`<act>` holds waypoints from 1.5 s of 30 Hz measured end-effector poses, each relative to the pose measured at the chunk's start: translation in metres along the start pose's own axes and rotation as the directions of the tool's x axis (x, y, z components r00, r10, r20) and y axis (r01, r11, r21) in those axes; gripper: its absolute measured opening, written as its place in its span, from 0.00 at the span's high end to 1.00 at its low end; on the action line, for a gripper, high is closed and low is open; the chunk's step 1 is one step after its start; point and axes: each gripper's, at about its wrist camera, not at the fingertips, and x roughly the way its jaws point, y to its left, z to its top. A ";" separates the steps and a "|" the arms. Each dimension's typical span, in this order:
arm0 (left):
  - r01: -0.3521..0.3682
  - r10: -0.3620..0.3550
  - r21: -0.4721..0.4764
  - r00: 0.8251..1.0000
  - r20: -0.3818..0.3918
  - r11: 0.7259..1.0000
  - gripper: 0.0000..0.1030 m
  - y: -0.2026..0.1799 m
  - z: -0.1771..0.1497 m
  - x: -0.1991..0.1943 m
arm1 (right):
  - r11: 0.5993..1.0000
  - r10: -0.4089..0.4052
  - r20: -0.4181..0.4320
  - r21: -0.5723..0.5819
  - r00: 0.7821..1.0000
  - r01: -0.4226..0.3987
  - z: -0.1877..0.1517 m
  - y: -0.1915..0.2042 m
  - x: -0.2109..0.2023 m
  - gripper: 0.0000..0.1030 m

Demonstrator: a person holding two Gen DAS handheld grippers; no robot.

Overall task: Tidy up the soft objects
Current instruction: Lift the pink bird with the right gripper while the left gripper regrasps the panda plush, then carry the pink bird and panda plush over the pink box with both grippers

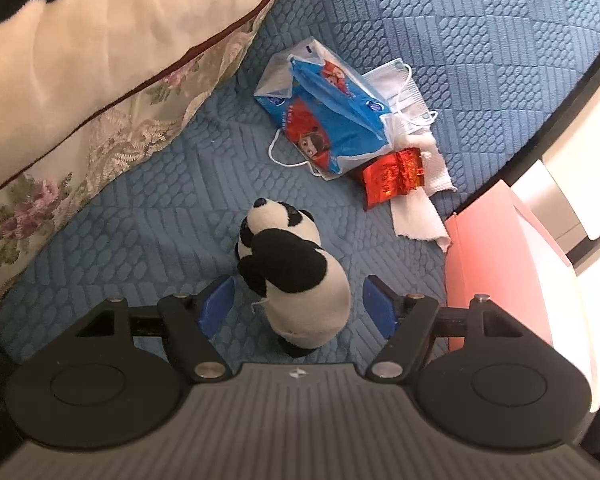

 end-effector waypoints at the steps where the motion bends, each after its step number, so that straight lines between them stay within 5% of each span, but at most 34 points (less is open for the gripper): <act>1: 0.001 -0.001 -0.006 1.000 -0.001 1.000 0.27 0.001 0.000 0.001 | 1.000 0.006 -0.002 0.006 1.000 -0.006 0.000 -0.001 0.001 0.69; 6: 0.012 -0.012 -0.008 1.000 -0.006 1.000 0.27 0.002 0.002 0.004 | 0.998 0.047 0.015 0.031 0.999 -0.047 0.001 -0.003 -0.003 0.49; 11: 0.015 -0.015 -0.012 1.000 -0.014 1.000 0.27 0.001 0.003 0.006 | 0.998 0.060 0.021 0.028 0.998 -0.061 0.002 -0.003 -0.004 0.50; 16: 0.014 -0.014 -0.013 1.000 -0.018 1.000 0.27 0.000 0.003 0.009 | 0.999 0.042 -0.012 0.028 0.999 -0.042 0.001 -0.005 0.005 0.54; 20: 0.014 -0.014 -0.012 1.000 -0.020 1.000 0.28 0.000 0.004 0.011 | 0.999 0.035 -0.025 0.027 0.999 -0.034 0.000 -0.005 0.010 0.72; 31: 0.000 0.000 0.005 1.000 -0.031 1.000 0.29 -0.004 0.003 0.019 | 1.000 0.025 -0.003 -0.008 1.000 -0.025 0.004 -0.001 0.007 0.72; 45: 0.016 -0.016 -0.028 1.000 -0.016 0.999 0.51 0.003 0.006 0.022 | 1.000 -0.001 -0.015 -0.015 1.000 0.001 0.001 0.001 0.008 0.72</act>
